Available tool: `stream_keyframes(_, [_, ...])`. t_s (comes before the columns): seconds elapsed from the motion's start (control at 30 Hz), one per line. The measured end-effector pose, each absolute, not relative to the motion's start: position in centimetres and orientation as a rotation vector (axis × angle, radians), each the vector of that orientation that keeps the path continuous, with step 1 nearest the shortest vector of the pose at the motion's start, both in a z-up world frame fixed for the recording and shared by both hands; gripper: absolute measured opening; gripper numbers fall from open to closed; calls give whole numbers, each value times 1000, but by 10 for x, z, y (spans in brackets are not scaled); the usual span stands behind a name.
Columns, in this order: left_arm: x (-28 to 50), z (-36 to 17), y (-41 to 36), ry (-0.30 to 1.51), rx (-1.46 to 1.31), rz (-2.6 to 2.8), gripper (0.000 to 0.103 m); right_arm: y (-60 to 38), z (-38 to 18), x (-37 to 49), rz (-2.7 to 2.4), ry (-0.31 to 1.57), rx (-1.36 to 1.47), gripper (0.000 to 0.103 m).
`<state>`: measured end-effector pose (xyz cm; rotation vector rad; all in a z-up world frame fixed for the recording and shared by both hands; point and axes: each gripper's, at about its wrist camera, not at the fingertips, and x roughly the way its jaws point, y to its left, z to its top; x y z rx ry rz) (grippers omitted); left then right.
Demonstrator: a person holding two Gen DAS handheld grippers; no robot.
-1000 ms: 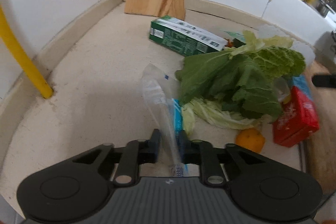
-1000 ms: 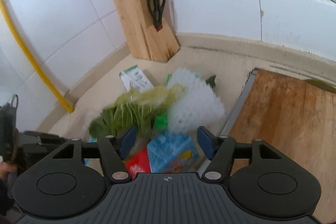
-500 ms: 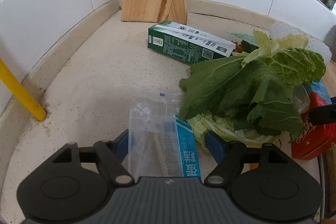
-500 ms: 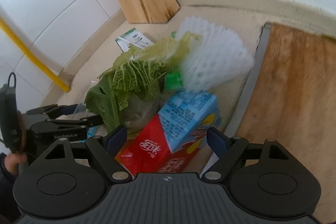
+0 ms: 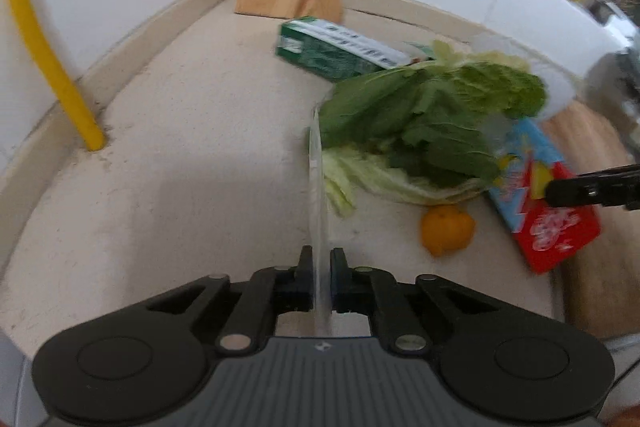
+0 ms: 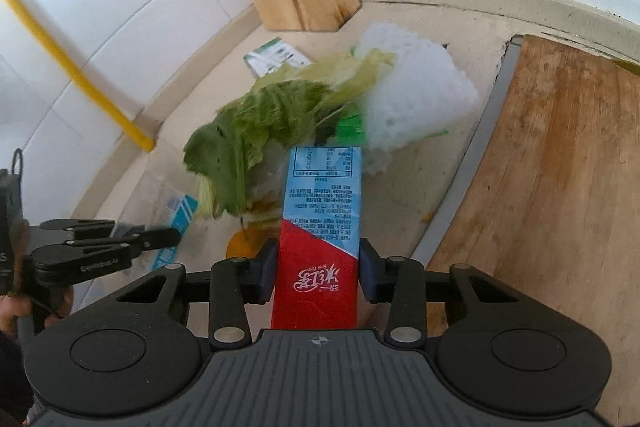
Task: Collect trash
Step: 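Grasp the red-and-blue juice carton with the right tool while the left holds the bag, then lift the juice carton with the right tool while the left lifts the plastic bag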
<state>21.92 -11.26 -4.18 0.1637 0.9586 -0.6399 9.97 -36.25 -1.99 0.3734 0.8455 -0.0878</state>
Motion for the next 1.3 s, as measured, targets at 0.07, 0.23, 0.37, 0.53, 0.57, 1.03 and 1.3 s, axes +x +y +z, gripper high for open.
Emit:
stream_keyframes(0.07, [222, -46, -116, 959, 165, -627, 20, -363, -21, 102, -91, 846, 367, 51])
stream_keyframes(0.23, [228, -43, -126, 916, 170, -597, 47, -358, -21, 115, -105, 840, 308, 87])
stream_keyframes(0.37, [231, -46, -131, 909, 213, -582, 54, -360, -19, 125, -91, 843, 288, 87])
stream_keyframes(0.53, [235, -48, -131, 926, 178, -553, 53, -364, -32, 135, -62, 899, 330, 87])
stream_keyframes(0.57, [234, -47, -130, 925, 182, -537, 52, -364, -33, 135, -54, 900, 327, 87])
stream_keyframes(1.03, [203, -36, -112, 935, 121, -510, 2, -366, -23, 116, 34, 848, 328, 48])
stream_keyframes(1.3, [176, -30, -85, 915, 15, -545, 2, -348, -16, 82, 35, 819, 396, 48])
